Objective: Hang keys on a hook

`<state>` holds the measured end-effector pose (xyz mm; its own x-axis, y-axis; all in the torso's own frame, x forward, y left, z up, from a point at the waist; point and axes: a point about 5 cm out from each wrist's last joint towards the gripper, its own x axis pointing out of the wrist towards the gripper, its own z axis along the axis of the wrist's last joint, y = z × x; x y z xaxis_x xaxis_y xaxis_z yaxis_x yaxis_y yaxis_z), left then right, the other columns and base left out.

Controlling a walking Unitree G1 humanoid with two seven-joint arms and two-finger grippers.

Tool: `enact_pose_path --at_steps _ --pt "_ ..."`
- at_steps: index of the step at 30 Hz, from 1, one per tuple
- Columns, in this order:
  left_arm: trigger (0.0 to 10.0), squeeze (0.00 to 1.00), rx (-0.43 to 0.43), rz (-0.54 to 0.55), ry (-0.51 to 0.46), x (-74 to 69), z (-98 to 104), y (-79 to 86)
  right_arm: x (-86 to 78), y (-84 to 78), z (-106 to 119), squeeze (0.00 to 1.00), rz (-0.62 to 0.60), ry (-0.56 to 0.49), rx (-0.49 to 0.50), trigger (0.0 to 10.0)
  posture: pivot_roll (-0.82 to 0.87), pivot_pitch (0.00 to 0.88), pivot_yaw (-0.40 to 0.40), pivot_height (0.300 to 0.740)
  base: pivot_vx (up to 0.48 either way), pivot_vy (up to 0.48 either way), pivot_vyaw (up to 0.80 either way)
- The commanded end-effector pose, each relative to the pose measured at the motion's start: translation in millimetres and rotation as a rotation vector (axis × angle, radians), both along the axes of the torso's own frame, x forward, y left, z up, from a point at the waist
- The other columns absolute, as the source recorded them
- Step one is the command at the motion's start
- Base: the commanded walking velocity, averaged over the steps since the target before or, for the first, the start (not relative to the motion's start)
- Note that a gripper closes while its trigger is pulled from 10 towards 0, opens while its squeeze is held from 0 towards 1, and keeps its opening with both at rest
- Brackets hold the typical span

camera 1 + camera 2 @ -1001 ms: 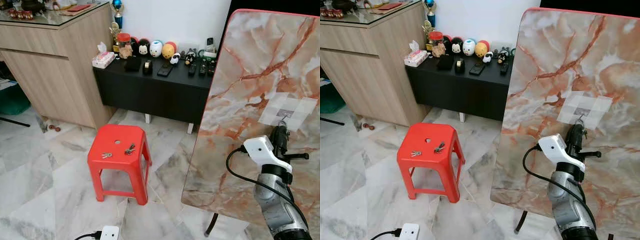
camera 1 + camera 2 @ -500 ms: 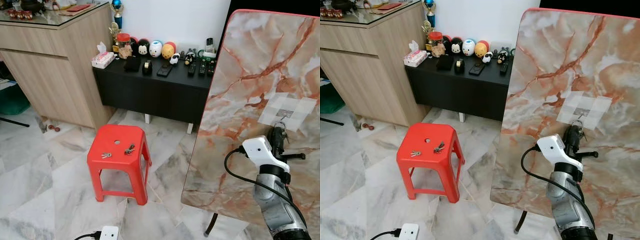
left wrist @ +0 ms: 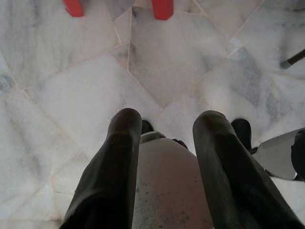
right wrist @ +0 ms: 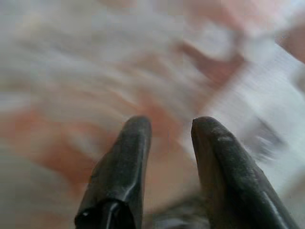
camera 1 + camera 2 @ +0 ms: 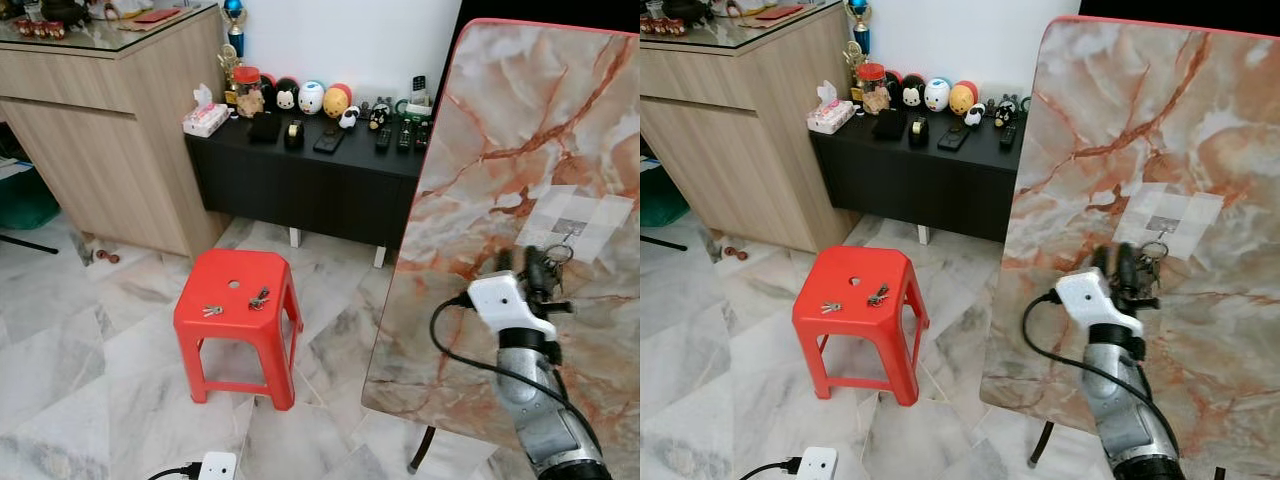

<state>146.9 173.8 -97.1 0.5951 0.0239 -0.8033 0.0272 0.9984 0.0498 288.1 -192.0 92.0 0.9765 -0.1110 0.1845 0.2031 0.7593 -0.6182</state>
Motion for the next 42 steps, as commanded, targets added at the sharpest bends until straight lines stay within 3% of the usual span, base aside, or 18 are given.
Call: enact_pose_path --at_steps 1,4,5,8,10,11,12,13,14,18,23,24,27,29,31,33,36,42 --pt "10.0 0.0 -0.013 0.039 0.018 -12.6 -4 1.0 -7.6 13.9 -19 0.0 0.135 0.138 0.134 10.0 -0.07 0.005 -0.06 0.74 0.0 0.0 0.0" --pt "10.0 0.0 -0.017 0.051 -0.001 -11.5 -3 1.1 -11.9 20.5 -31 0.0 0.196 0.22 0.197 10.0 -0.07 0.005 -0.06 0.74 0.0 0.0 0.0" --pt "10.0 0.0 -0.021 0.054 -0.014 -10.6 -2 0.9 -17.5 24.7 -51 0.0 0.231 0.359 0.23 10.0 -0.07 0.005 -0.06 0.74 0.0 0.0 0.0" --pt "10.0 0.0 -0.024 0.06 -0.036 -8.7 -1 0.4 -34.7 17.4 -95 0.0 0.169 0.637 0.265 10.0 -0.07 0.005 -0.065 0.74 0.0 0.0 0.0" --pt "10.0 0.0 -0.025 0.063 -0.04 -8.5 -1 0.4 -37.8 14.9 -101 0.0 0.149 0.666 0.266 10.0 -0.07 0.005 -0.065 0.74 0.0 0.0 0.0" --pt "10.0 0.0 -0.021 0.058 -0.11 5.0 6 4.8 -43.6 11.8 -111 0.0 0.12 0.727 0.288 10.0 -0.06 0.006 -0.064 0.74 0.0 0.0 0.0" --pt "10.0 0.0 -0.021 0.058 -0.11 5.0 6 4.8 -43.6 11.8 -111 0.0 0.12 0.727 0.288 10.0 -0.06 0.006 -0.064 0.74 0.0 0.0 0.0" --pt "10.0 0.0 -0.023 0.033 -0.264 31.3 23 11.0 -64.2 7.1 -139 0.0 0.075 0.924 0.331 10.0 -0.06 0.006 -0.064 0.74 0.0 0.0 0.0" --pt "10.0 0.0 -0.025 0.027 -0.294 36.9 27 13.7 -74.0 6.2 -149 0.0 0.074 1.0 0.309 10.0 -0.06 0.006 -0.064 0.74 0.0 0.0 0.0" --pt "10.0 0.0 -0.026 0.031 -0.303 41.8 30 18.1 -89.3 3.3 -162 0.0 0.057 1.089 0.282 10.0 -0.07 0.009 -0.06 0.74 0.0 0.0 0.0" --pt "10.0 0.0 0.031 0.003 -0.384 67.1 46 23.5 -111.9 3.9 -177 0.0 0.013 1.186 0.316 10.0 -0.06 0.01 -0.057 0.74 0.0 0.0 0.0" --pt "10.0 0.0 0.031 0.003 -0.384 67.1 46 23.5 -111.9 3.9 -177 0.0 0.013 1.186 0.316 10.0 -0.06 0.01 -0.057 0.74 0.0 0.0 0.0" --pt "10.0 0.0 0.142 -0.05 -0.304 63.1 41 30.8 -121.7 1.4 -182 0.0 -0.063 1.197 0.386 10.0 -0.06 0.011 -0.054 0.74 0.0 0.0 0.0" --pt "10.0 0.0 0.156 -0.041 -0.259 57.3 36 34.8 -126.1 -0.3 -184 0.0 -0.099 1.205 0.425 10.0 -0.05 0.01 -0.052 0.74 0.0 0.0 0.0" --pt "10.0 0.0 0.152 -0.006 -0.149 33.8 23 44.3 -140.9 -6.7 -190 0.0 -0.195 1.23 0.494 10.0 -0.05 0.011 -0.054 0.74 0.0 0.0 0.0" --pt "10.0 0.0 0.154 -0.003 -0.118 25.9 20 46.7 -144.6 -8.6 -191 0.0 -0.215 1.237 0.501 10.0 -0.05 0.011 -0.054 0.74 0.0 0.0 0.0" --pt "10.0 0.0 0.163 -0.002 -0.039 8.0 11 48.7 -146.4 -9.7 -192 0.0 -0.224 1.235 0.495 10.0 -0.05 0.009 -0.049 0.74 0.0 0.0 0.0" --pt "10.0 0.0 0.142 0.005 0.001 0.8 7 45.6 -138.8 -6.8 -190 0.0 -0.242 1.208 0.526 10.0 -0.05 0.0 -0.042 0.74 0.0 0.0 0.0"
